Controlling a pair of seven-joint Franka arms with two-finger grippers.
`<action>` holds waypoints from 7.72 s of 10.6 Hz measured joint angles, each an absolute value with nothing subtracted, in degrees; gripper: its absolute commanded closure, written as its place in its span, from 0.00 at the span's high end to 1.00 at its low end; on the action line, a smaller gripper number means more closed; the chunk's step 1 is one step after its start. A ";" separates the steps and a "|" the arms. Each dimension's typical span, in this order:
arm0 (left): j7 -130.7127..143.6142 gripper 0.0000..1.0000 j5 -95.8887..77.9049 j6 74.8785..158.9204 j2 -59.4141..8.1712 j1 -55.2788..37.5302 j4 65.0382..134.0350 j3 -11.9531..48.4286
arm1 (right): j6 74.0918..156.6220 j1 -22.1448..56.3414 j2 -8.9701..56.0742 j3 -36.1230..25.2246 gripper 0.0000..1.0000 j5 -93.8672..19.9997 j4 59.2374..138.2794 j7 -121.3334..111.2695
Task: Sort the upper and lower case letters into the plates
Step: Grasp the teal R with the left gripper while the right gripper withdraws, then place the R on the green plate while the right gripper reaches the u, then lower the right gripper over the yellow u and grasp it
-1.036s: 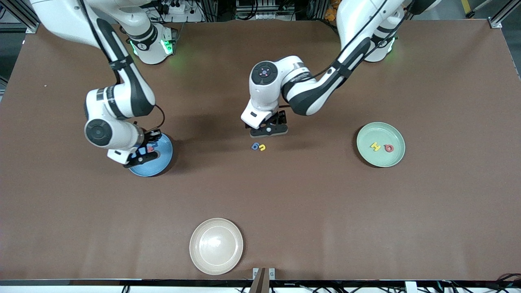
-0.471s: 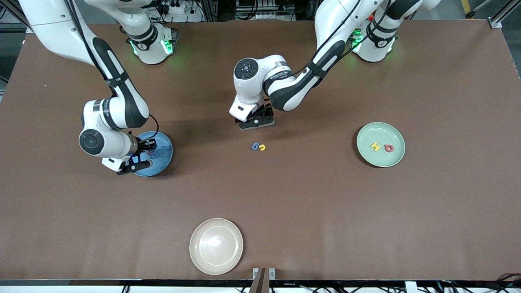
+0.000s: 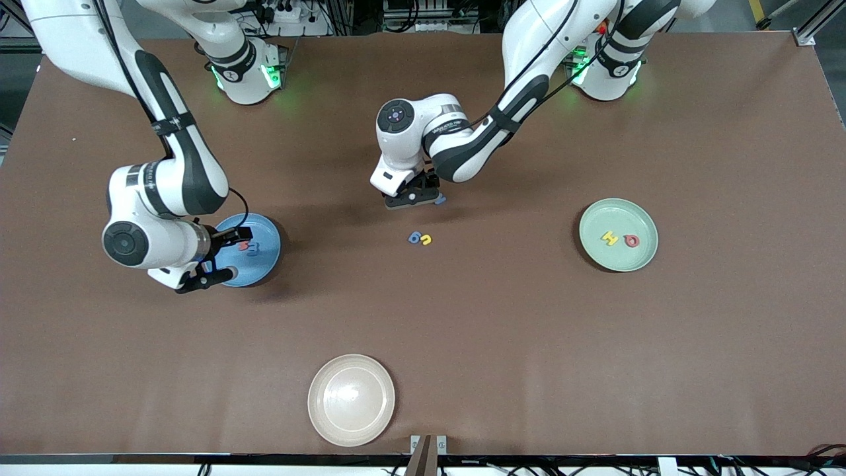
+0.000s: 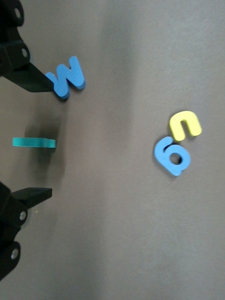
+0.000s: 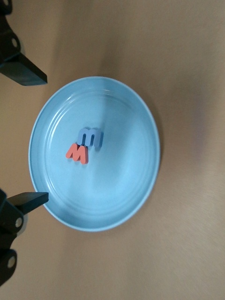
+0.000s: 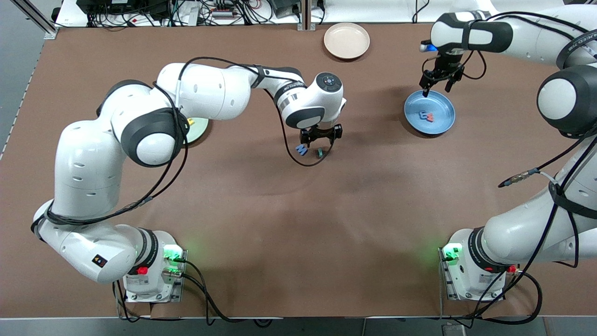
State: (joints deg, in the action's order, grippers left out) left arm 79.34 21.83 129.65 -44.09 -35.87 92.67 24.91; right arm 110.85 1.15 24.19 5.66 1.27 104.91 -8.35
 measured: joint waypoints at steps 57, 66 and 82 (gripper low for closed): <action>15.41 1.00 12.11 118.83 -24.13 12.93 106.34 35.02 | 125.72 40.94 51.59 5.66 0.57 1.30 75.79 113.01; 15.41 1.00 12.11 118.83 -24.53 12.97 106.34 34.97 | 126.40 40.94 51.69 5.64 0.57 1.27 76.21 113.04; 15.41 1.00 12.11 118.77 -25.04 13.01 106.34 34.94 | 126.72 40.98 52.02 5.80 0.00 1.23 76.25 113.01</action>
